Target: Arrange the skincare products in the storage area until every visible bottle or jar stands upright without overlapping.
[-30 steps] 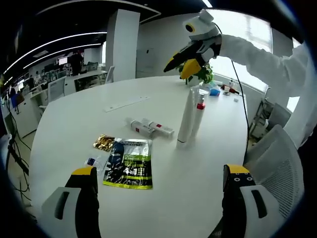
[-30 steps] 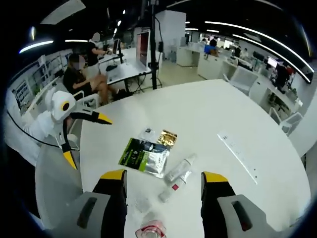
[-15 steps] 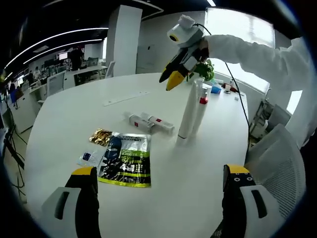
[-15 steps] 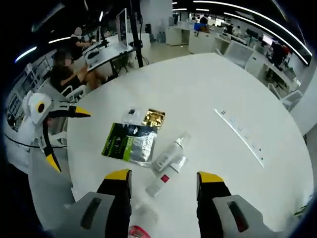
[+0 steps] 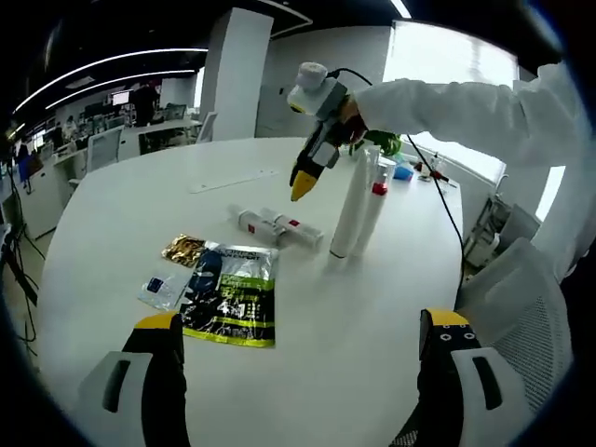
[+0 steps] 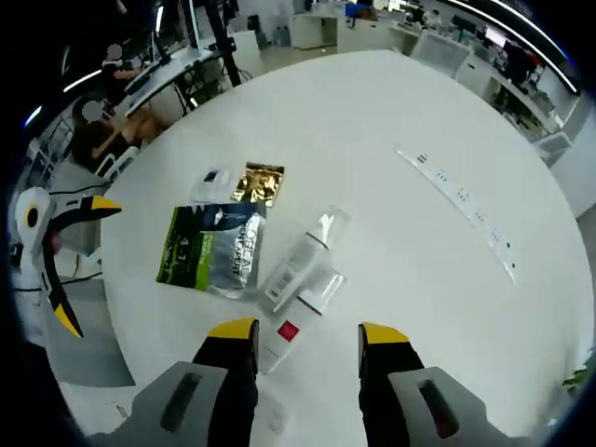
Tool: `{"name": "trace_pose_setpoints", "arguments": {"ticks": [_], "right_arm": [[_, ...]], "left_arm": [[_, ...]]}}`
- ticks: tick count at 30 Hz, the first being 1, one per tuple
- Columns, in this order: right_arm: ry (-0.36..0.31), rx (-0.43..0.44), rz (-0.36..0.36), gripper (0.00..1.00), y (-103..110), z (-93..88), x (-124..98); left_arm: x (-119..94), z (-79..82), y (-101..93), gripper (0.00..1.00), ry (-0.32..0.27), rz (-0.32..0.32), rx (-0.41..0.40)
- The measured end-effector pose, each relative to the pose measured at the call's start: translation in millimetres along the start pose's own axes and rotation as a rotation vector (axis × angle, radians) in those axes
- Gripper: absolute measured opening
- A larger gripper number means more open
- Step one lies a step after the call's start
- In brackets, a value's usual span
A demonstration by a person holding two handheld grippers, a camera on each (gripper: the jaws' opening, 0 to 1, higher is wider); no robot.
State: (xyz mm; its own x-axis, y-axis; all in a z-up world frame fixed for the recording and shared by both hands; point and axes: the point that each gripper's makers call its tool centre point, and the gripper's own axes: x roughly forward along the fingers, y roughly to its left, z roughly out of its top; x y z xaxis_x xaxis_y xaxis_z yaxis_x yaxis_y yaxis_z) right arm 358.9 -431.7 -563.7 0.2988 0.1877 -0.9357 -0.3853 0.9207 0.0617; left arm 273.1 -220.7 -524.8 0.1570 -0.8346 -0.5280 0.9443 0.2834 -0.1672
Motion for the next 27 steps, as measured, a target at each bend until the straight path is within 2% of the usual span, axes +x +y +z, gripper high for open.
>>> {"name": "trace_pose_setpoints", "arguments": {"ticks": [7,15,18,27], "right_arm": [[0.024,0.022,-0.014,0.29,-4,2.6,19],[0.06,0.042,-0.024,0.28,-8,1.5,35],[0.074,0.031,-0.054,0.27,-12,1.2,38],[0.117,0.054,-0.052,0.22,-11,0.9,56]], "left_arm": [[-1,-0.2,1.0,0.99,-0.001,0.001,-0.005],[-2,2.3,-1.5,0.99,-0.012,-0.009,-0.005],[-2,1.2,-0.3,0.99,-0.009,-0.008,-0.007],[-2,0.9,-1.0,0.99,-0.011,-0.012,-0.009]]}}
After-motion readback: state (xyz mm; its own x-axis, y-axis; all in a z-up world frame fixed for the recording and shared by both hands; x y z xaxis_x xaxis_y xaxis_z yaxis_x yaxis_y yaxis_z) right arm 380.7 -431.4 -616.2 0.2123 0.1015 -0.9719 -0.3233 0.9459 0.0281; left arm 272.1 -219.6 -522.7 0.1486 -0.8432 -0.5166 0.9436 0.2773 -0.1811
